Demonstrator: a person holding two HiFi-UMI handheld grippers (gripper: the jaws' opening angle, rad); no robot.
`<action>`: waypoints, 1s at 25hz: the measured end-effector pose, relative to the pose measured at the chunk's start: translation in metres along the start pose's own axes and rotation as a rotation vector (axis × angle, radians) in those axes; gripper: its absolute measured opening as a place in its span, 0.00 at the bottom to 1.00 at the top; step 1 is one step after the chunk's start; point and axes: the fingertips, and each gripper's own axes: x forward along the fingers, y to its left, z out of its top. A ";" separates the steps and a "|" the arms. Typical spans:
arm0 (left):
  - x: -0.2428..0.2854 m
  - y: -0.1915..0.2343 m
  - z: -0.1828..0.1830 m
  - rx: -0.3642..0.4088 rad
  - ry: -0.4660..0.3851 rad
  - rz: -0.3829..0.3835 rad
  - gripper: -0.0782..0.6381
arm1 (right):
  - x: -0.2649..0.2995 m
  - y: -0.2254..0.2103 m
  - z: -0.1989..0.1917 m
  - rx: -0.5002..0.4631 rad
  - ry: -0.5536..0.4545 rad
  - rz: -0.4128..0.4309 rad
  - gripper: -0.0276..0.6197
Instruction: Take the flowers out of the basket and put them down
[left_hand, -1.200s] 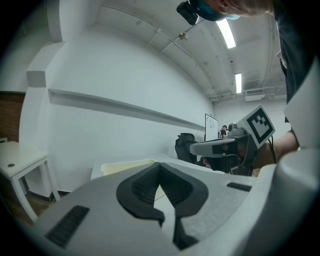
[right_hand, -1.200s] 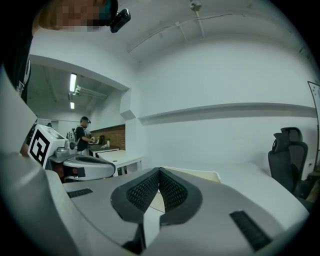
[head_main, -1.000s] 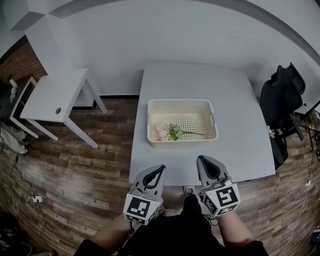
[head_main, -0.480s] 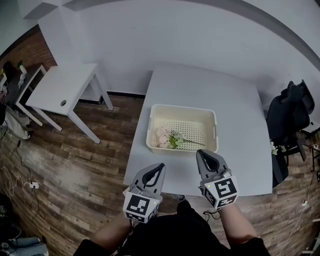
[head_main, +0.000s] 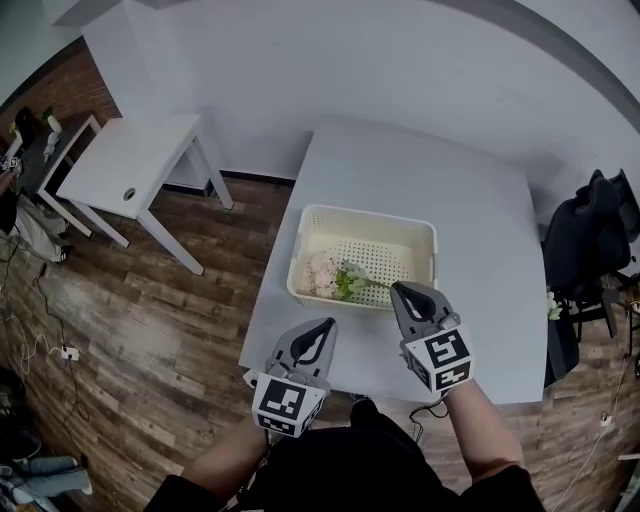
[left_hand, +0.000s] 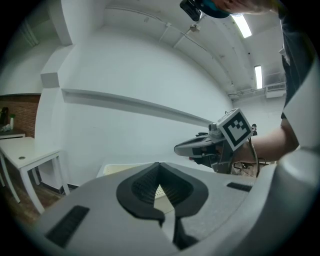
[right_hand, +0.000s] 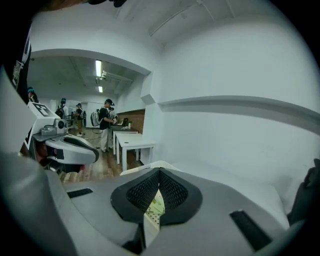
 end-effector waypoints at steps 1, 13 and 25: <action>0.004 0.000 -0.001 0.001 0.004 0.004 0.12 | 0.005 -0.003 -0.004 -0.007 0.017 0.015 0.07; 0.046 -0.008 -0.017 0.007 0.083 0.017 0.12 | 0.069 -0.030 -0.069 -0.067 0.281 0.276 0.08; 0.070 -0.010 -0.047 -0.030 0.147 0.029 0.12 | 0.126 -0.022 -0.151 -0.186 0.621 0.554 0.24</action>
